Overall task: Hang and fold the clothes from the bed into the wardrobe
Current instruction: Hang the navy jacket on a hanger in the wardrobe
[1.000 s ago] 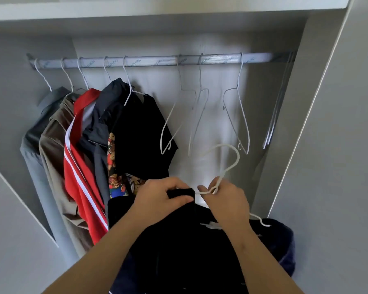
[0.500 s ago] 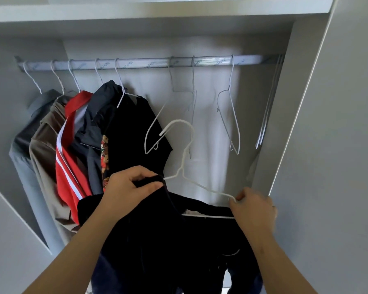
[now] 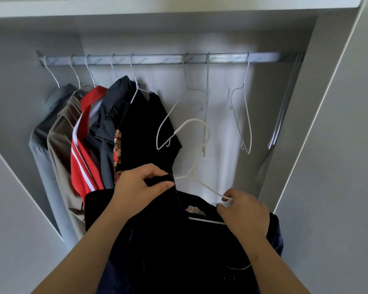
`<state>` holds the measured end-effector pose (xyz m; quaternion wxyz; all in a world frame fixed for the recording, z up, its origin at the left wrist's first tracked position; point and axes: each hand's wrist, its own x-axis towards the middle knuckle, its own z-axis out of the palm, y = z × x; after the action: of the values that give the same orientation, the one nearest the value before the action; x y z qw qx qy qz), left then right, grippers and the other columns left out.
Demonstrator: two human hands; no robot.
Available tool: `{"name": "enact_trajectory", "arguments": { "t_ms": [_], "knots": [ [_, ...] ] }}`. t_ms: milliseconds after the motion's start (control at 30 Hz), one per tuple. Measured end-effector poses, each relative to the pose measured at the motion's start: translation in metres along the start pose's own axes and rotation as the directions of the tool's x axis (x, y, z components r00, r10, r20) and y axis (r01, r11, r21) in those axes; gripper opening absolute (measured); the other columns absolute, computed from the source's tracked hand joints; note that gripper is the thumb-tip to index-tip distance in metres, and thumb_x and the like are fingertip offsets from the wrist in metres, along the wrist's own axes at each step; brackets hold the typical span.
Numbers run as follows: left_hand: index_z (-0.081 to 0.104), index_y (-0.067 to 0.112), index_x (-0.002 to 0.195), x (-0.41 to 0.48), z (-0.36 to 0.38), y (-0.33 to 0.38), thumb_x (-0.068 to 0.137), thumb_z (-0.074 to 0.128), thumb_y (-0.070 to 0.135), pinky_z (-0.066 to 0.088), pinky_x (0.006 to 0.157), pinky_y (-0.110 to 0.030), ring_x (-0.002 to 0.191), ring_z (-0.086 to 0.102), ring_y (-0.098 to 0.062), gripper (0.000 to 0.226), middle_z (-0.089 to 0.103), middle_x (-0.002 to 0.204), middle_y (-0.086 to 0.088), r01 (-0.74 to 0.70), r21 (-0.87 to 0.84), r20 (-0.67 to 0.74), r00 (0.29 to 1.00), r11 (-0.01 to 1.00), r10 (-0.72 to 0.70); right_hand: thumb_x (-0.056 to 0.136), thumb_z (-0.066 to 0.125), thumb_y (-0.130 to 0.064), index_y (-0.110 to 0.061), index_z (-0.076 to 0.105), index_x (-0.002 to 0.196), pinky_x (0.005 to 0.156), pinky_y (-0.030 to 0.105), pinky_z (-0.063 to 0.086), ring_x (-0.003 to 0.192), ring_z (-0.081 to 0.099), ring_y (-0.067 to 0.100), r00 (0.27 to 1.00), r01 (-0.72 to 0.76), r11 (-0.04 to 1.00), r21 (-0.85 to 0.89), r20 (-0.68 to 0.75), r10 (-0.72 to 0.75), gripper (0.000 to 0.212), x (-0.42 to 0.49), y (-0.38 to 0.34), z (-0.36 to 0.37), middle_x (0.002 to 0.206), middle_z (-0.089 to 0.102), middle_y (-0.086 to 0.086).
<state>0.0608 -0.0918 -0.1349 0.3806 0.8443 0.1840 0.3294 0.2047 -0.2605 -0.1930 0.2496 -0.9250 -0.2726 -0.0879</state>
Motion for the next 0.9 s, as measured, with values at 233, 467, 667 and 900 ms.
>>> {"name": "enact_trajectory", "arguments": {
  "t_ms": [233,467,667,900],
  "knots": [
    [0.065,0.040,0.074,0.000,0.003,0.000,0.070,0.079,0.017,0.057,0.072,-0.036,0.073,0.066,-0.002,0.027,0.070,0.075,0.016,-0.040,0.033,0.028,0.999,0.999,0.039,0.079,0.054,-0.038,-0.031,0.056,0.085,0.062,0.024,0.039,0.072,0.055,0.013,0.983,-0.079,0.992,0.095,0.174,0.062,0.010,-0.002,-0.006,-0.004,0.073,0.056,-0.012],
    [0.064,0.043,0.073,0.000,0.008,-0.003,0.069,0.079,0.022,0.056,0.072,-0.038,0.074,0.066,-0.002,0.026,0.069,0.074,0.017,-0.041,0.060,0.042,0.998,0.997,0.038,0.073,0.058,-0.041,-0.033,0.051,0.074,0.050,0.019,0.032,0.064,0.053,0.006,0.971,-0.158,0.969,0.191,0.207,0.118,0.011,-0.008,-0.010,-0.009,0.064,0.056,-0.014],
    [0.066,0.037,0.077,-0.001,0.011,0.000,0.071,0.078,0.020,0.056,0.072,-0.033,0.074,0.066,-0.001,0.022,0.069,0.075,0.017,-0.092,0.044,0.080,0.993,0.995,0.088,0.076,0.057,-0.044,-0.032,0.055,0.083,0.051,0.019,0.031,0.060,0.048,0.006,0.991,-0.063,0.980,0.188,0.125,0.040,0.014,-0.008,-0.029,-0.018,0.066,0.053,-0.015],
    [0.066,0.039,0.081,-0.008,0.023,-0.002,0.072,0.077,0.027,0.054,0.075,-0.031,0.079,0.063,0.002,0.018,0.067,0.080,0.019,-0.115,0.119,0.195,0.977,0.986,0.091,0.080,0.058,-0.030,-0.025,0.054,0.070,0.053,0.022,0.038,0.066,0.054,0.009,0.991,-0.087,0.918,0.388,0.131,0.038,0.012,0.001,-0.034,-0.020,0.072,0.061,-0.009]
  ]
}}
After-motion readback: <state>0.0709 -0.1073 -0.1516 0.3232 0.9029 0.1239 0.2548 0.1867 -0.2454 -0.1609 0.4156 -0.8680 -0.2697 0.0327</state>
